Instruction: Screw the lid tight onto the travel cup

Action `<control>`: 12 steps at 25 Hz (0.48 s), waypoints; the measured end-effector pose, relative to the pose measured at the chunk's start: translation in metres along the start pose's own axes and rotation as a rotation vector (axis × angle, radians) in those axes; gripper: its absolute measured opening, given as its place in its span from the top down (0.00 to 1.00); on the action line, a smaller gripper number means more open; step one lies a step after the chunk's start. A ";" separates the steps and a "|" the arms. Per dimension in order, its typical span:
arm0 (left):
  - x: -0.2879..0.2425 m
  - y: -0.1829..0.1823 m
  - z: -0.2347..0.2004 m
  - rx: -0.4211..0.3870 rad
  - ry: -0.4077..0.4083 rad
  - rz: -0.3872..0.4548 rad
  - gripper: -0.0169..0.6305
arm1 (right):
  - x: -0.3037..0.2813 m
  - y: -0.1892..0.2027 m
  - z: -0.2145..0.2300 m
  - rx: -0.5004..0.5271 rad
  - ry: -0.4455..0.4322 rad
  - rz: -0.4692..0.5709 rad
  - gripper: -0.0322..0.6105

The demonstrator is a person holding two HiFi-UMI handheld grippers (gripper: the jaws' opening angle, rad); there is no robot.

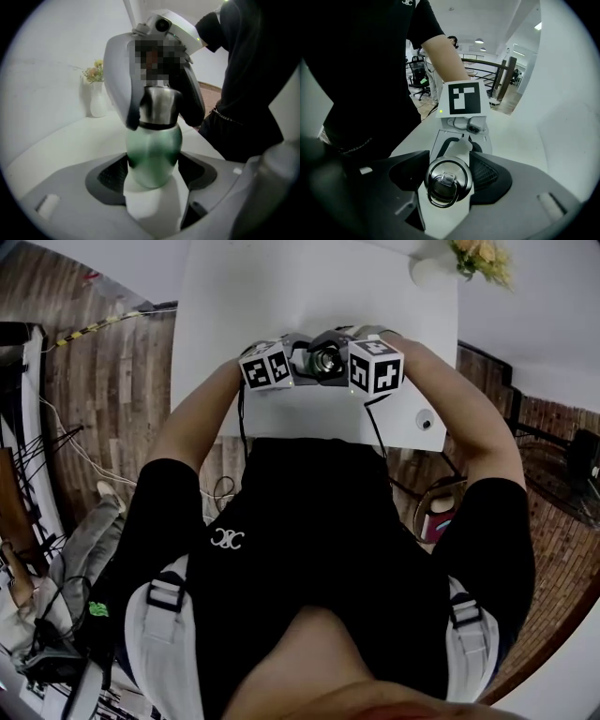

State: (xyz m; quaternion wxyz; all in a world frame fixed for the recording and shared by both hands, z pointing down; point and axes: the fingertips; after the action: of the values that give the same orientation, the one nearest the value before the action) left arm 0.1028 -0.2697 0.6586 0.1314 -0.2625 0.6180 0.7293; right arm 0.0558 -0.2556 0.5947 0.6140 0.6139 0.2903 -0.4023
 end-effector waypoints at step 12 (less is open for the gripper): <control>0.002 0.006 0.003 0.072 -0.059 0.004 0.37 | 0.004 -0.014 0.015 -0.243 0.225 0.353 0.54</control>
State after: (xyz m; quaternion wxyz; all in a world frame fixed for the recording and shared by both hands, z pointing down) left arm 0.0973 -0.2677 0.6626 0.1575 -0.2347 0.6401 0.7144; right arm 0.0432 -0.2701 0.5853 0.7080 0.6177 0.2914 -0.1796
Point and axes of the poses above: the fingertips, and each gripper's own axes: x backward along the fingers, z to its right, y out of its underside, and after that the axes turned 11 degrees about -x, right-handed
